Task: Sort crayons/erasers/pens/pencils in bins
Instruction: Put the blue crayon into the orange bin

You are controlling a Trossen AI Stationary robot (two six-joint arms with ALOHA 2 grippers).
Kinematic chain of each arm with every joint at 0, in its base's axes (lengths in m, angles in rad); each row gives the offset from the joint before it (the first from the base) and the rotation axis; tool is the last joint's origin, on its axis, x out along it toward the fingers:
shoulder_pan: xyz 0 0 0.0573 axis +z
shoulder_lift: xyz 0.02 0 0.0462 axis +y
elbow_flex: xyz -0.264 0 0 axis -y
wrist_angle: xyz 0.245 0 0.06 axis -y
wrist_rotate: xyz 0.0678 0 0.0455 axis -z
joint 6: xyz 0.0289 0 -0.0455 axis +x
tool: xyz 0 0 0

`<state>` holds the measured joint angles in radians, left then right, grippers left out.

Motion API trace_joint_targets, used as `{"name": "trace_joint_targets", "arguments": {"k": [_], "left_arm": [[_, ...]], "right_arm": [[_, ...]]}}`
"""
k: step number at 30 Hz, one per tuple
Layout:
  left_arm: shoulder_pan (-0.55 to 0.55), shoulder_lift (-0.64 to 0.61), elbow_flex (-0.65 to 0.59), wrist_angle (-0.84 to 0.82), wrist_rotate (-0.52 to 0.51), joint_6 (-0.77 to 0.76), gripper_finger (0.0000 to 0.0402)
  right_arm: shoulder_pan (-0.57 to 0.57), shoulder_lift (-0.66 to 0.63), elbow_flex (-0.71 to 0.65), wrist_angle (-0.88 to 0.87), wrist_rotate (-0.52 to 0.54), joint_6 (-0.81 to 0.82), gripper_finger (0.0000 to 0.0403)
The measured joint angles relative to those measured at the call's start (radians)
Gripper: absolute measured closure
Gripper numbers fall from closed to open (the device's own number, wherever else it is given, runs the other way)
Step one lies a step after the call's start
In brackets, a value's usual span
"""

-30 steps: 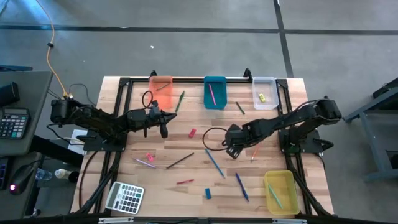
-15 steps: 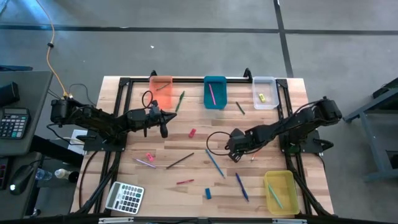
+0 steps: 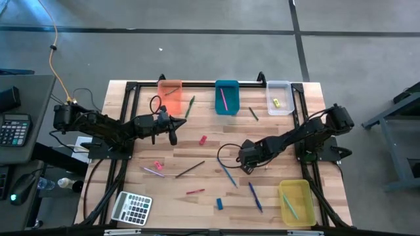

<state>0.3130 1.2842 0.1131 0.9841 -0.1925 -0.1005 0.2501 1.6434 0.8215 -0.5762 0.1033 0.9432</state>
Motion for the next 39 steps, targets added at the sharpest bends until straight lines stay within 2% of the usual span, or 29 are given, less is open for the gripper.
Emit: {"name": "trace_joint_targets", "arguments": {"k": [8,12,18,22,32,35,39], "left_arm": [[0.000,0.000,0.000,0.004,0.001,-0.019,0.0401],[0.001,0.000,0.000,0.004,0.003,-0.056,0.0401],[0.021,0.000,0.000,0.005,0.009,-0.109,0.0401],[0.058,-0.029,0.000,0.011,0.085,-0.162,0.0401],[0.166,-0.141,0.001,0.010,0.201,-0.256,0.0401],[0.181,-0.146,0.001,0.008,0.235,-0.285,0.0394],[0.182,-0.146,0.009,0.007,0.278,-0.322,0.0376]], "right_arm": [[-0.001,0.002,-0.001,-0.025,0.002,-0.001,0.0370],[-0.001,0.002,-0.002,-0.046,0.000,-0.045,0.0391],[-0.022,-0.027,-0.006,-0.046,-0.031,-0.112,0.0387],[-0.055,-0.089,-0.009,-0.062,-0.029,-0.174,0.0387],[-0.239,-0.286,-0.007,-0.067,-0.009,-0.506,0.0387],[-0.309,-0.339,-0.007,-0.024,-0.034,-0.606,0.0387],[-0.396,-0.362,-0.007,0.139,-0.131,-0.733,0.0387]]}}
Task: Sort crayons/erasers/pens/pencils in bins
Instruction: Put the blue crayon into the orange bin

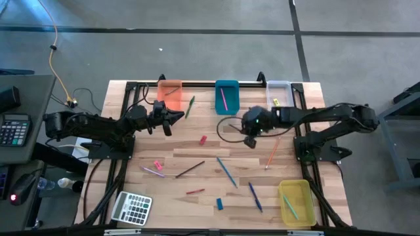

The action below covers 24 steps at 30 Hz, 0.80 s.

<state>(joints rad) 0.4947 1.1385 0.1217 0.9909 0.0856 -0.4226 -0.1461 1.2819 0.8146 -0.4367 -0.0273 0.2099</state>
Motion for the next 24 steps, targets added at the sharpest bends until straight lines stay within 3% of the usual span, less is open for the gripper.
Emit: {"name": "trace_joint_targets", "arguments": {"k": [11,18,24], "left_arm": [[-0.110,0.013,0.096,0.000,0.054,0.094,0.0316],[-0.151,0.078,0.197,0.000,0.033,0.144,0.0270],[-0.188,0.169,0.295,0.001,0.031,0.204,0.0236]], "right_arm": [[-0.104,0.139,0.001,0.609,-0.271,-0.227,0.0387],[-0.103,0.257,0.002,0.920,-0.343,-0.274,0.0387],[-0.101,0.306,0.002,1.045,-0.369,-0.270,0.0387]]}}
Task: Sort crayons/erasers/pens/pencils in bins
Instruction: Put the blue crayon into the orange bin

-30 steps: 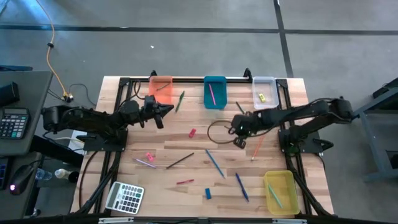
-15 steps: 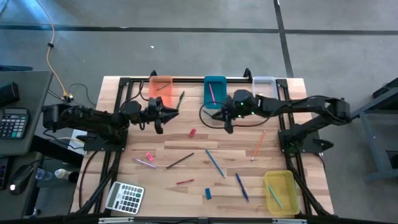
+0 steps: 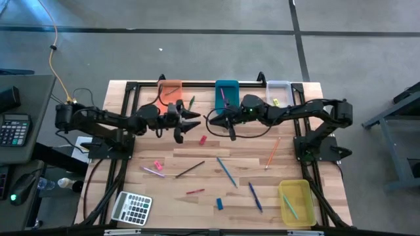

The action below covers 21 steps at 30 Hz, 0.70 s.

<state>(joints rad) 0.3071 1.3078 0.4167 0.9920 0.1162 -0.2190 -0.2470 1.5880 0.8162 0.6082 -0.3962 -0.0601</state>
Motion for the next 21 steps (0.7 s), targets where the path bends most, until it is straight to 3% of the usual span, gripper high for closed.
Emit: {"name": "trace_joint_targets", "arguments": {"k": [11,21], "left_arm": [[-0.015,0.103,0.102,0.000,-0.008,0.043,0.0215],[-0.030,0.126,0.145,0.000,0.026,0.092,0.0284]], "right_arm": [[0.001,0.001,0.000,0.019,-0.002,0.000,0.0387],[0.001,0.001,0.000,0.040,-0.009,-0.001,0.0387]]}}
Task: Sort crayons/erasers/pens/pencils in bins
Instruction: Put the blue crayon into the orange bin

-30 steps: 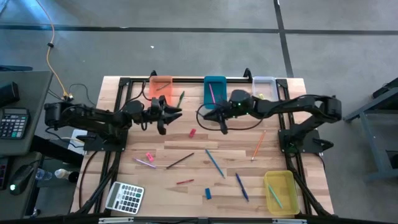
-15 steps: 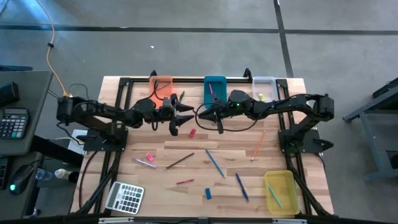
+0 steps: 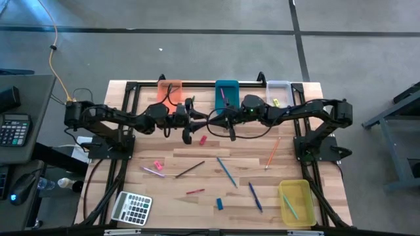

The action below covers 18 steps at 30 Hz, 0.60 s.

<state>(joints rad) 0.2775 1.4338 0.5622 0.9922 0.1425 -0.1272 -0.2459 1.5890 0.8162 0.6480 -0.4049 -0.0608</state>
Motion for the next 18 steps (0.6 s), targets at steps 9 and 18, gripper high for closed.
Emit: {"name": "trace_joint_targets", "arguments": {"k": [9,18], "left_arm": [[0.006,0.000,0.000,0.000,-0.002,0.009,0.0364],[0.039,-0.040,-0.001,-0.010,0.003,0.036,0.0391]], "right_arm": [[0.000,0.000,0.000,0.017,-0.001,-0.015,0.0373],[0.000,0.000,0.002,0.022,0.060,-0.009,0.0277]]}}
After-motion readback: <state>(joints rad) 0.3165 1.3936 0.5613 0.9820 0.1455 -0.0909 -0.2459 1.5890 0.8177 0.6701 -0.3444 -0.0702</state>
